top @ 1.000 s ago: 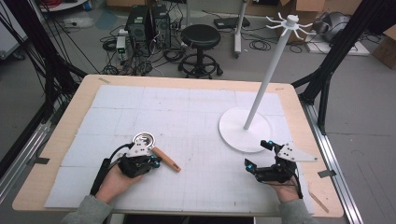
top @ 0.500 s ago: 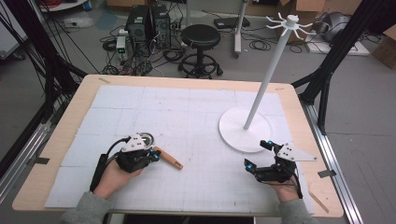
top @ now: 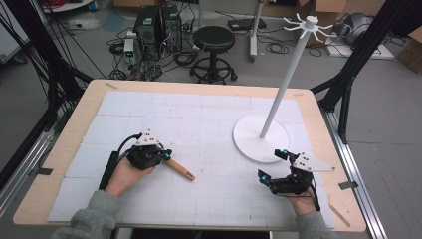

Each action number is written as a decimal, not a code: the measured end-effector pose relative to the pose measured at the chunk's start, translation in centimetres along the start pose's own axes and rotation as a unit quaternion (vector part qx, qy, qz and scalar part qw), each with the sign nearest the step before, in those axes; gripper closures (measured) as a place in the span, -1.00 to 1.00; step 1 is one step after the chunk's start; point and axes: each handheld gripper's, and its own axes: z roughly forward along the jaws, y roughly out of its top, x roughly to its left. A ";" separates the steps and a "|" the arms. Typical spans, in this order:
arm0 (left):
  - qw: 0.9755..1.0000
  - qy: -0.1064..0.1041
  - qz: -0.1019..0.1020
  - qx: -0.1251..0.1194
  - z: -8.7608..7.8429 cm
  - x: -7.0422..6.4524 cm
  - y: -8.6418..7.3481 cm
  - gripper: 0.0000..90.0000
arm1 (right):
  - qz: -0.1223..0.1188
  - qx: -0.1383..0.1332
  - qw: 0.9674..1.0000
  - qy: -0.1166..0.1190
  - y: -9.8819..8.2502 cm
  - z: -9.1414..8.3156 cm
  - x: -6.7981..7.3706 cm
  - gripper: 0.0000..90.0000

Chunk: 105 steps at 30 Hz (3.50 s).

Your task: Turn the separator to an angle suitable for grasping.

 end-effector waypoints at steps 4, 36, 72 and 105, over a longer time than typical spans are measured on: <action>1.000 0.010 0.003 0.009 0.5 0.2 0.5 1.00 | 0.006 -0.002 1.000 -0.001 0.0 -0.1 0.0 -0.98; 0.998 0.018 -0.003 0.062 2.6 1.0 0.5 1.00 | -0.001 0.007 1.000 0.005 -0.1 -0.1 0.1 -0.98; 0.998 0.013 0.011 0.068 1.4 1.6 -0.2 1.00 | -0.009 0.010 1.000 0.007 -0.1 0.3 0.2 -0.98; 0.997 0.016 -0.019 0.072 -1.8 1.5 -2.6 1.00 | -0.008 0.016 1.000 0.012 -0.2 0.5 0.3 -0.98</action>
